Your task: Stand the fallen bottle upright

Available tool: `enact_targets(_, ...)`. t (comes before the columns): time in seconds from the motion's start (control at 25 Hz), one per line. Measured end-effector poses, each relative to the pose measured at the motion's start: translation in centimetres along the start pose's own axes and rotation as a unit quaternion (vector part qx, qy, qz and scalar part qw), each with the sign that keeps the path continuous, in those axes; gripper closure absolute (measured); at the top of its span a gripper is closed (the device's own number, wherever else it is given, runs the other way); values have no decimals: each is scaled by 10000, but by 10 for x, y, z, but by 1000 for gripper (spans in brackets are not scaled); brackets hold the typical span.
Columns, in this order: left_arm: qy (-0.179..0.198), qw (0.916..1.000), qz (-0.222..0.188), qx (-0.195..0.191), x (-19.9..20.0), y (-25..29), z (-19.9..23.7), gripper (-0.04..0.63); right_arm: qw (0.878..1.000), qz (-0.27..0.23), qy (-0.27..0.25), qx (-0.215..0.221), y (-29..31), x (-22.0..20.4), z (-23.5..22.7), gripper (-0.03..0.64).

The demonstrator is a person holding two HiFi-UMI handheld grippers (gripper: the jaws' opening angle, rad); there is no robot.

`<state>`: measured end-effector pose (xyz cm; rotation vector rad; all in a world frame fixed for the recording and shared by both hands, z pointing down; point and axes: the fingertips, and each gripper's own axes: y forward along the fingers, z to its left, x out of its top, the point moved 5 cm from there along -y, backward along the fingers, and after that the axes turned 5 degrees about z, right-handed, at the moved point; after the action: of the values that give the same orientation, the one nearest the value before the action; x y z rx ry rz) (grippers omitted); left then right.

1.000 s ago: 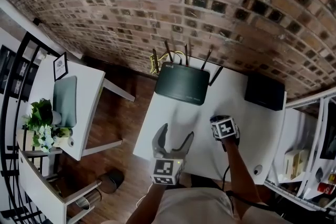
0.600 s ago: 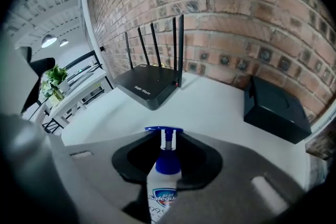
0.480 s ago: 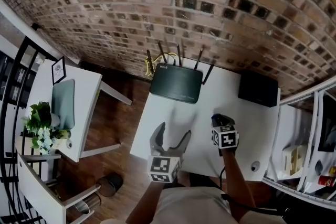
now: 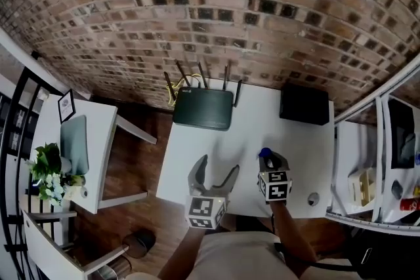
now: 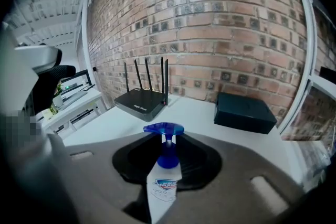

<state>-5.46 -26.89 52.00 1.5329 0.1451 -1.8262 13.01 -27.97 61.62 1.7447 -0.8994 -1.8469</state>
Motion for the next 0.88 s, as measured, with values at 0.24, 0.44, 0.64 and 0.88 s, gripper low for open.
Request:
enact_targets(0.24, 101, 9999, -22, -119, -2, -1, -18, 186, 9999, -85, 62, -113, -20, -24, -2, 546)
enact_targets(0.44, 89, 9999, 13, -133, -8, -4, -28, 186, 9984, -427, 330, -136, -37, -35, -10, 546)
enact_targets(0.64, 82, 9999, 33, -90, -11, -10, -35, 186, 9972, -610, 382, -178, -49, -44, -12, 546)
enact_targets(0.88, 42, 10000, 28, 8, -17, -16, -41, 186, 9965, -804, 168, -152, -64, -61, -8, 546)
